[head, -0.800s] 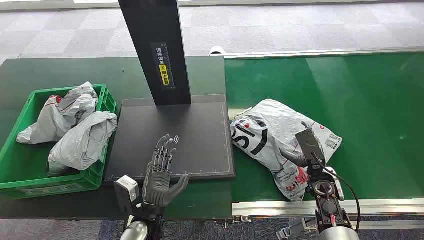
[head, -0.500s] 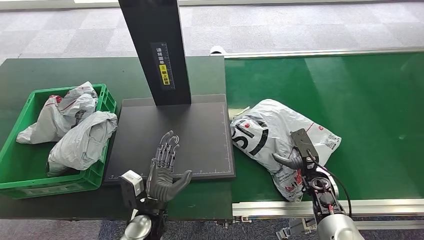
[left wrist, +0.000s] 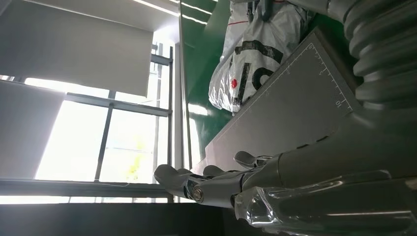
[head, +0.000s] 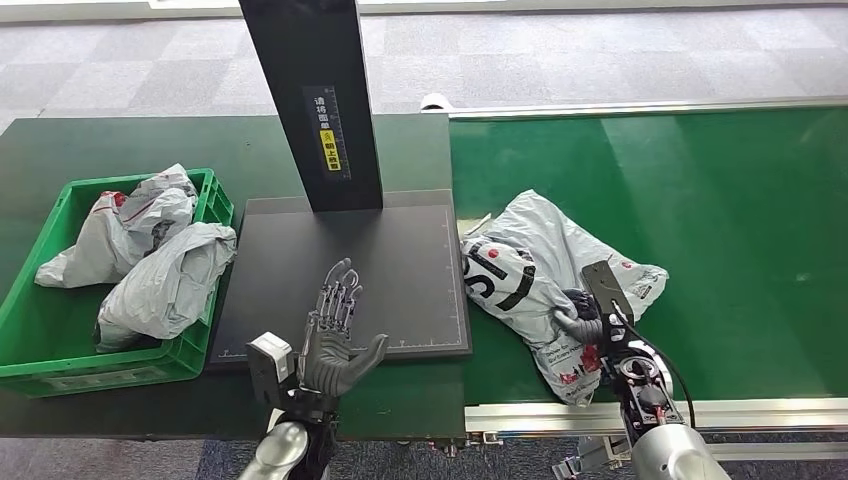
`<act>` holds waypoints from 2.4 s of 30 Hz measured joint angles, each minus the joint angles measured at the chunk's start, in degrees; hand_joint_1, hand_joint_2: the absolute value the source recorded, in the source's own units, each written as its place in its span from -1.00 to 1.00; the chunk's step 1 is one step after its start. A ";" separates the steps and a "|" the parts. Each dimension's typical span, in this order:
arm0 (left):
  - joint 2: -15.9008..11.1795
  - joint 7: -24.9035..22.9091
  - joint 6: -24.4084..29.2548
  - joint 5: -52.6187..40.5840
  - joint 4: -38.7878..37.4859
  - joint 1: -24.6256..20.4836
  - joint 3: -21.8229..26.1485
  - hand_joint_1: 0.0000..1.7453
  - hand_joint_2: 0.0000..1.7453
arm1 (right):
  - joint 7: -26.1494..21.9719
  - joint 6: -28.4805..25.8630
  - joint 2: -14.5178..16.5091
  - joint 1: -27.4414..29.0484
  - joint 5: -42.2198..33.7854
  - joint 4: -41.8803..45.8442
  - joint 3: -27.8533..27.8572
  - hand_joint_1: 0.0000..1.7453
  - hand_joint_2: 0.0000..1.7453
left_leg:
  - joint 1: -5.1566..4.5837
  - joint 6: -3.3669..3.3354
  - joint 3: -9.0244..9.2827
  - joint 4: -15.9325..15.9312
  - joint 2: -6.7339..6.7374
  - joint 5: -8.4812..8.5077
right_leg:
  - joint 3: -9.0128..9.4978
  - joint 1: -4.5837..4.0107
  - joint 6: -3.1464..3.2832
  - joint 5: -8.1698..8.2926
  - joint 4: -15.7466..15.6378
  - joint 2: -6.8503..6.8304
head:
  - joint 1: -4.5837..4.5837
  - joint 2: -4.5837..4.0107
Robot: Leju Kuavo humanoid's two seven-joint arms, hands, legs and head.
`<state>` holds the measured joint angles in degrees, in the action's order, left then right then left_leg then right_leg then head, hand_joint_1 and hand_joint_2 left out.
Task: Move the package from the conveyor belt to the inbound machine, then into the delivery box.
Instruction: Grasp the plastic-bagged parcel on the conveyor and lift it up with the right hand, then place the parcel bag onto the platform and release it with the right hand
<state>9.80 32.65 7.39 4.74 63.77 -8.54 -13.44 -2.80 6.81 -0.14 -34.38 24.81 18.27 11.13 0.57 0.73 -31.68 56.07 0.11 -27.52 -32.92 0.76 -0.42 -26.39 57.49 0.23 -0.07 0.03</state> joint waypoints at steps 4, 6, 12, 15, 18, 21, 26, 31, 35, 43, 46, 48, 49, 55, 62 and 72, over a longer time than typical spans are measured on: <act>-0.09 -0.08 0.67 0.05 -0.04 0.56 0.05 -1.00 1.00 | -4.58 -2.96 0.85 0.10 -2.89 -0.07 2.26 1.00 1.00 | 0.00 0.00 -0.03 0.00 -0.01 0.01 | -0.01 0.00 0.00 0.00 0.00 -0.01 | 0.02 0.00; -0.10 -0.10 1.04 0.02 -0.03 0.77 0.08 -1.00 1.00 | -7.85 -4.00 1.35 0.08 -4.41 0.15 3.34 1.00 1.00 | 0.00 0.00 -0.06 0.00 -0.03 0.01 | -0.02 0.00 0.00 0.01 0.00 -0.04 | 0.01 0.00; -0.10 -0.10 2.09 -0.61 0.66 1.71 0.57 -1.00 1.00 | -21.57 -9.34 3.56 1.54 -11.63 10.02 5.15 1.00 1.00 | 0.00 0.00 -0.13 0.00 -0.05 0.01 | -0.09 0.00 0.00 0.00 0.02 -0.08 | 0.01 0.00; -0.10 -0.10 2.20 -0.84 1.08 2.25 1.06 -1.00 1.00 | -21.13 -10.21 4.83 3.91 -14.50 19.36 4.93 1.00 1.00 | 0.00 0.00 -0.17 0.00 -0.05 0.01 | -0.13 0.00 0.00 -0.01 0.02 -0.09 | 0.01 0.00; -0.10 -0.10 2.21 -0.99 1.32 2.54 1.29 -1.00 1.00 | -20.64 -10.39 5.55 5.70 -15.30 25.30 4.68 1.00 1.00 | 0.00 0.00 -0.20 -0.01 -0.04 0.00 | -0.17 0.00 0.00 -0.01 0.02 -0.09 | 0.01 -0.01; -0.10 -0.10 2.21 -1.06 1.49 2.61 1.49 -1.00 1.00 | -21.06 -10.76 5.91 6.75 -15.96 28.52 4.58 1.00 1.00 | 0.00 0.00 -0.20 -0.01 -0.04 0.01 | -0.17 0.00 0.00 0.00 0.02 -0.09 | 0.00 -0.01; -0.11 0.04 2.81 -1.50 1.85 3.24 1.85 -1.00 1.00 | -23.80 -14.83 6.57 11.97 -19.23 39.28 3.25 1.00 1.00 | 0.00 0.00 -0.23 0.00 -0.20 0.01 | -0.17 0.00 -0.01 -0.02 0.01 -0.23 | 0.01 -0.01; -0.47 1.22 5.19 -3.15 4.65 5.21 3.11 -1.00 1.00 | -20.17 -16.22 6.93 22.33 -18.26 59.37 -1.34 1.00 1.00 | 0.01 0.03 -0.34 -0.03 -0.14 -0.07 | -0.25 -0.01 0.02 -0.12 0.02 -0.19 | 0.01 -0.01; -0.94 1.80 7.14 -4.87 8.23 6.00 4.82 -1.00 1.00 | -17.78 -13.39 7.02 26.99 -16.05 66.32 -7.32 1.00 1.00 | 0.02 0.05 -0.31 -0.05 -0.02 -0.10 | -0.26 -0.03 0.05 -0.15 0.01 -0.12 | 0.02 0.00; -2.11 1.52 12.53 -8.11 20.45 6.75 9.49 -1.00 1.00 | -14.33 -7.51 10.46 26.10 -12.53 62.56 -21.91 1.00 1.00 | 0.13 0.15 -0.25 -0.07 -0.01 0.04 | -0.19 -0.14 0.12 -0.10 0.04 -0.13 | -0.01 -0.01; -2.37 0.68 13.46 -8.96 25.38 8.13 10.93 -1.00 1.00 | -13.52 -6.65 11.41 24.68 -12.49 59.91 -26.56 1.00 1.00 | 0.15 0.15 -0.28 -0.06 -0.03 0.04 | -0.21 -0.16 0.12 -0.11 0.05 -0.14 | -0.01 -0.01; -2.42 0.57 14.02 -9.23 27.83 9.14 11.73 -1.00 1.00 | -13.23 -6.22 11.63 24.08 -12.46 58.55 -28.83 1.00 1.00 | 0.14 0.15 -0.31 -0.06 -0.04 0.03 | -0.23 -0.16 0.11 -0.12 0.05 -0.15 | -0.01 0.00; -2.42 0.57 14.29 -9.37 28.76 9.55 12.07 -1.00 1.00 | -13.09 -6.05 11.67 23.81 -12.46 57.93 -29.71 1.00 1.00 | 0.14 0.15 -0.32 -0.06 -0.05 0.03 | -0.24 -0.16 0.11 -0.12 0.04 -0.15 | -0.01 0.00; -2.42 0.90 15.58 -9.87 32.18 10.79 13.35 -1.00 1.00 | -11.97 -5.34 11.76 22.49 -12.28 54.60 -32.15 -0.79 1.00 | 0.13 0.14 -0.34 -0.06 -0.05 0.02 | -0.24 -0.14 0.10 -0.12 0.03 -0.17 | -0.01 -0.01; -2.42 0.97 16.25 -10.09 33.99 10.82 14.01 -1.00 1.00 | -10.55 -5.20 11.81 20.45 -11.72 51.39 -32.45 -1.00 1.00 | 0.14 0.15 -0.29 -0.05 -0.05 0.03 | -0.22 -0.16 0.11 -0.11 0.03 -0.16 | 0.00 0.00; -2.57 0.97 16.03 -10.17 35.17 10.68 14.64 -1.00 1.00 | -10.67 -5.17 11.78 18.98 -11.42 49.70 -32.46 -1.00 1.00 | 0.13 0.15 -0.30 -0.05 -0.05 0.02 | -0.24 -0.15 0.11 -0.11 0.03 -0.16 | -0.01 -0.01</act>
<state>7.23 33.62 23.41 -5.44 98.94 2.15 1.20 -13.47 1.64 11.64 -15.40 13.39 67.98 -21.33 0.71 0.87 -31.98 56.01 0.06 -27.50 -33.16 0.61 -0.31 -26.50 57.52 0.07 -0.08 0.02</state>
